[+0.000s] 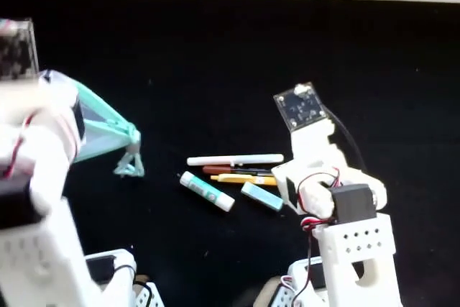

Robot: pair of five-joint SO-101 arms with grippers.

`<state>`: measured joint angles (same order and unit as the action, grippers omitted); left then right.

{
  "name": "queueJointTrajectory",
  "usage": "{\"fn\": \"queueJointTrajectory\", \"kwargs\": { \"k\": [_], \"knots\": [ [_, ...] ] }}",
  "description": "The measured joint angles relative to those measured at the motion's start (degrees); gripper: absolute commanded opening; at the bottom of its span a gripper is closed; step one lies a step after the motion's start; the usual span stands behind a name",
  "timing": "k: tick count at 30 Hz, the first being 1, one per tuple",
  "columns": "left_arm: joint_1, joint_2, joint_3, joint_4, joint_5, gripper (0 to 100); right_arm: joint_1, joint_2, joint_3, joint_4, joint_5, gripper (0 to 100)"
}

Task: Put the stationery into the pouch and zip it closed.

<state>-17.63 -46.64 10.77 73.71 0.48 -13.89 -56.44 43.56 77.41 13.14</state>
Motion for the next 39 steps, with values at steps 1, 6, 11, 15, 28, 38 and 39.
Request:
{"fn": "queueJointTrajectory", "kwargs": {
  "k": [1, 6, 11, 15, 28, 38, 39],
  "knots": [
    [0.0, 1.6, 0.0, -1.2, 0.8, 1, 0.0, 0.0, 0.5, -0.4, 0.0, 28.5],
    [-0.1, 7.6, -1.7, -5.1, 4.6, 1, 0.0, 0.0, 1.8, -2.0, 0.0, 28.5],
    [2.2, 12.1, -11.8, -4.9, 9.8, 1, -0.1, 0.0, 1.8, -2.1, 0.0, 28.5],
    [5.3, 16.5, -20.8, -1.3, 11.8, 1, -0.1, 0.0, 1.8, -2.1, 0.0, 28.5],
    [14.2, 23.8, -24.5, 1.1, 13.7, 1, -0.1, 0.0, 1.8, -2.1, 0.0, 28.5],
    [11.1, 23.9, -13.9, 5.0, 11.8, 1, -0.1, 0.0, 1.8, -2.1, 0.0, 28.5],
    [12.4, 23.9, -13.1, 6.8, 9.7, 1, -0.1, 0.0, 1.8, -2.1, 0.0, 28.5]
  ]
}}
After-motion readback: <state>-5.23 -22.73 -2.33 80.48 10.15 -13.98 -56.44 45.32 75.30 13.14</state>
